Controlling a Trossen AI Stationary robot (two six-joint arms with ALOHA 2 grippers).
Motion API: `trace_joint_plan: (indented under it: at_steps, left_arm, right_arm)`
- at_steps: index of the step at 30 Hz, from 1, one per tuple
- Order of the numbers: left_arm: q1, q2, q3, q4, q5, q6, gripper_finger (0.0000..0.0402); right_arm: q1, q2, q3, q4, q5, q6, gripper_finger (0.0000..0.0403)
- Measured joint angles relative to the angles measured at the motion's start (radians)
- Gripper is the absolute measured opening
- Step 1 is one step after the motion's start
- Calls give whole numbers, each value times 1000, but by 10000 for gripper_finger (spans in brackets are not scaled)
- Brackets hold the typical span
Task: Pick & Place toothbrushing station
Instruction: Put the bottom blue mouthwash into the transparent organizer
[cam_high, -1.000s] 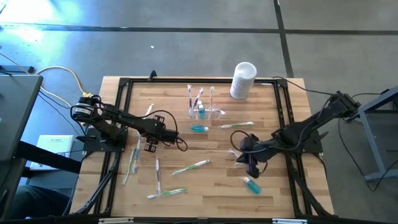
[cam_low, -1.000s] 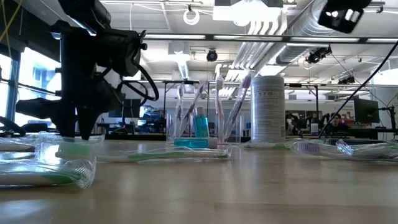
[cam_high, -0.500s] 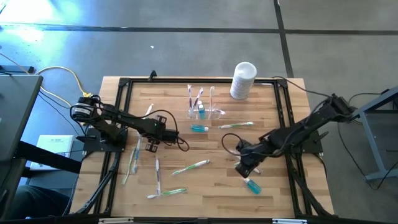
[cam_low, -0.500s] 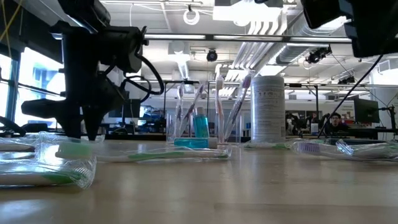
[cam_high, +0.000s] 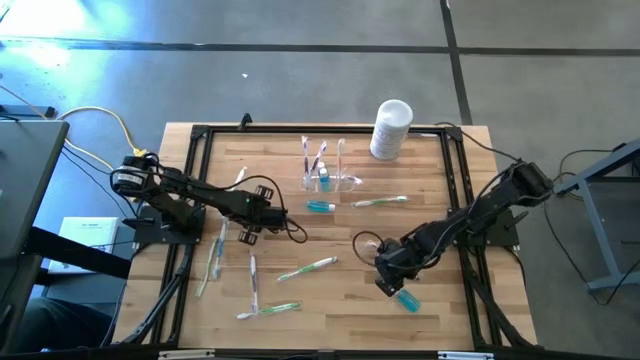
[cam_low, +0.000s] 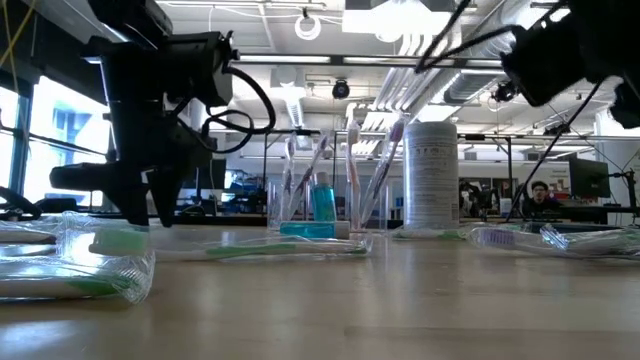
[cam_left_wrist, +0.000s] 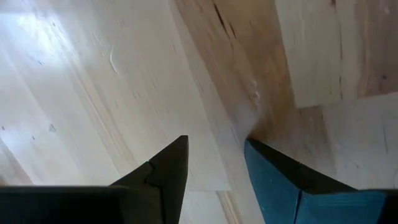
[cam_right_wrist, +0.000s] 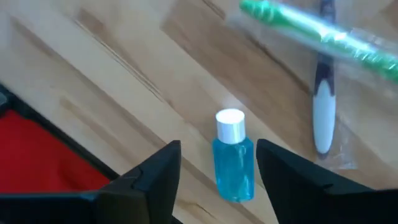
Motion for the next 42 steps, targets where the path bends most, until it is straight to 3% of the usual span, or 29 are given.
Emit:
trace_joint_plan:
  at_steps: [6, 12, 28, 31, 37, 42]
  left_arm:
    - [0, 1, -4, 23, -14, 2, 161]
    - [0, 1, -5, 45, -22, 37, 161]
    - [45, 1, -5, 66, 17, 75, 161]
    - [45, 2, -5, 66, 17, 75, 161]
    - [45, 2, -5, 67, 17, 75, 161]
    - [45, 2, -5, 67, 17, 75, 161]
  right_arm:
    - [24, 93, 0, 1, -51, -3, 198]
    - [27, 162, 0, 42, -24, -13, 187]
    - [28, 245, 5, 64, -32, -83, 182]
    - [28, 246, 4, 57, -32, -84, 162]
    - [28, 247, 3, 49, -42, -97, 84]
    - [28, 247, 3, 49, -47, -117, 84]
